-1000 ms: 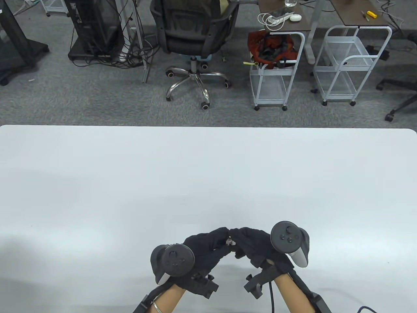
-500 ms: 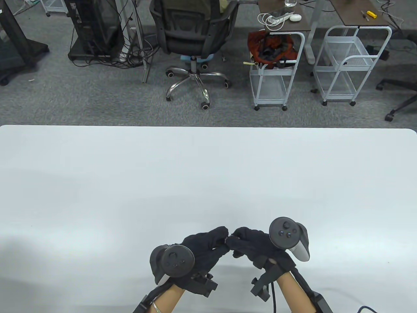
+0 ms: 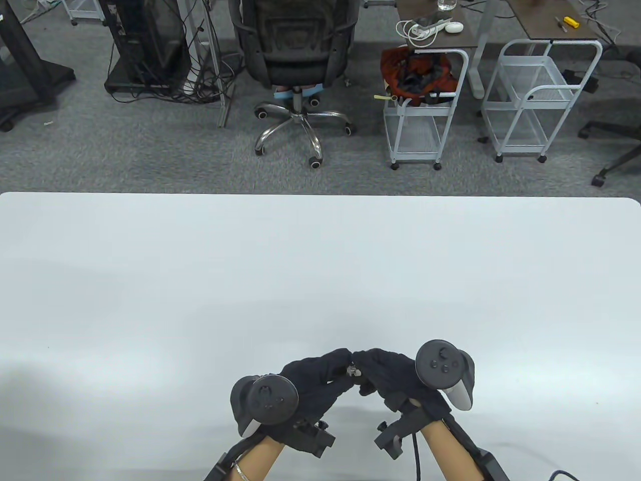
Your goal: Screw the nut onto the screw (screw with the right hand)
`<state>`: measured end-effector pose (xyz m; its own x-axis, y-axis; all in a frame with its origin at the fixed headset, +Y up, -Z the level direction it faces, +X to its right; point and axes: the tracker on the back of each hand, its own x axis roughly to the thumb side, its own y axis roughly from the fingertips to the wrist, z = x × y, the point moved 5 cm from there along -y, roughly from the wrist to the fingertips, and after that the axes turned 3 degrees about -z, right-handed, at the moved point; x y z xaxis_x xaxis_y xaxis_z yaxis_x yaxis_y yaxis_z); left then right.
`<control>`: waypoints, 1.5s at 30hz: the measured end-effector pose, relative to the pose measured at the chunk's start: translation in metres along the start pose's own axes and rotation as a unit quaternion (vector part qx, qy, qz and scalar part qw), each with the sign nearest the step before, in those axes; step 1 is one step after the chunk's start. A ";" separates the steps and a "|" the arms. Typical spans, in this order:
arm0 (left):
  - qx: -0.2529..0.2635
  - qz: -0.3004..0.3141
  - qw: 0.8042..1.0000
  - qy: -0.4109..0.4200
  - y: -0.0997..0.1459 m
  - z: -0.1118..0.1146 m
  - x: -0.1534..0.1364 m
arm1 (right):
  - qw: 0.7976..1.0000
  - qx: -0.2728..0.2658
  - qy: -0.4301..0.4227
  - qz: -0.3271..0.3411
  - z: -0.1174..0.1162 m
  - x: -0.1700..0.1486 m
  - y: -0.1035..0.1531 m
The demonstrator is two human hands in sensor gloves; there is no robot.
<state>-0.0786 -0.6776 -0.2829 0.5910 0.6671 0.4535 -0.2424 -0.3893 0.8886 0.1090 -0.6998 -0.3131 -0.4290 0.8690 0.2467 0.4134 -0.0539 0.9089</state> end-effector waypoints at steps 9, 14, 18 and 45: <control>-0.010 0.012 1.000 -0.005 0.000 0.004 0.002 | 1.000 -0.016 0.010 -0.009 0.001 -0.004 -0.001; -0.004 0.011 1.000 -0.008 0.000 0.002 0.003 | 1.000 0.021 0.011 -0.002 -0.002 -0.004 -0.002; -0.011 0.011 1.000 0.000 0.000 0.004 0.002 | 0.999 -0.033 0.012 -0.008 0.001 -0.005 -0.001; -0.002 0.024 0.999 -0.024 0.000 0.000 0.006 | 1.000 0.008 0.012 0.013 -0.004 -0.003 -0.002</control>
<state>-0.0757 -0.6737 -0.2802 0.6155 0.6161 0.4914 -0.2737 -0.4177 0.8664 0.1063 -0.7041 -0.3143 -0.4374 0.8547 0.2795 0.4382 -0.0689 0.8962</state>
